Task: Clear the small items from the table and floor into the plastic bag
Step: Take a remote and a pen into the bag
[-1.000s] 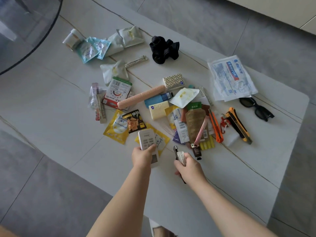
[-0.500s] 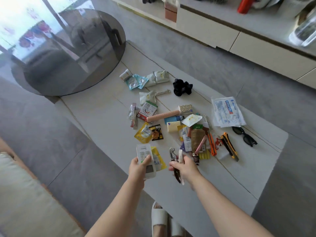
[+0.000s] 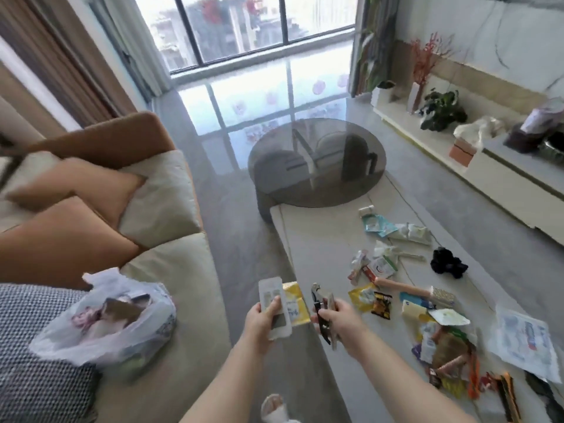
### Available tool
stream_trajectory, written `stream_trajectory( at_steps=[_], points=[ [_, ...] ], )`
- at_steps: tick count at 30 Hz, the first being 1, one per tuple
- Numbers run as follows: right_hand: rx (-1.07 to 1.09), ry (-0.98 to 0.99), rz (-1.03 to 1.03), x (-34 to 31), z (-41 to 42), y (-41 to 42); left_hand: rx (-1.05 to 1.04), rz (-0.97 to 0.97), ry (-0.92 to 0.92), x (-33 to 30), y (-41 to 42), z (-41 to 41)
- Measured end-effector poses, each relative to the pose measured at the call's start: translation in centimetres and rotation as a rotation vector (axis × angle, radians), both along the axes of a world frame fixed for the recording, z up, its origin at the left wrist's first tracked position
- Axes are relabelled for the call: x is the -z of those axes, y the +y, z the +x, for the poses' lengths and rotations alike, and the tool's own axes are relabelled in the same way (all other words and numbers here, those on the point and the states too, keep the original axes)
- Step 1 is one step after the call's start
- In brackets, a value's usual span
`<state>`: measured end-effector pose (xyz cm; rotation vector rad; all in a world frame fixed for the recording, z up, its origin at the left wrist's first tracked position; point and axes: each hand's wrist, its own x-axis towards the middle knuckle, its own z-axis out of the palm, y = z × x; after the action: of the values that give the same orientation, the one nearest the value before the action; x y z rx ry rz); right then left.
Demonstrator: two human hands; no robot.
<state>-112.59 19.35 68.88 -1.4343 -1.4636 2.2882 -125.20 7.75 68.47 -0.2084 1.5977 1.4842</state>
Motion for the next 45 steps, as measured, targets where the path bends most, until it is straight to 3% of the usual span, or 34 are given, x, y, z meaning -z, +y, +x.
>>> stream_trajectory(
  at_steps=[11, 21, 28, 38, 45],
  points=[
    [-0.4, 0.079, 0.06, -4.4, -21.0, -10.6, -0.431, -0.011, 0.051, -5.4, -16.3, -15.6],
    [-0.634, -0.073, 0.027, -3.4, -34.8, -21.1, -0.65, -0.063, 0.013, -4.7, -28.5, -23.7],
    [-0.794, -0.184, 0.097, -0.5, -43.3, -24.9, -0.779, -0.091, -0.07, -1.9, -31.5, -28.5],
    [-1.166, -0.472, 0.37, 6.8, -53.4, -28.5, -0.859, -0.225, -0.249, 5.6, -31.3, -37.9],
    [-1.232, -0.443, 0.29, 11.4, -58.0, -30.7, -0.856, -0.268, -0.292, 10.9, -31.7, -42.7]
  ],
)
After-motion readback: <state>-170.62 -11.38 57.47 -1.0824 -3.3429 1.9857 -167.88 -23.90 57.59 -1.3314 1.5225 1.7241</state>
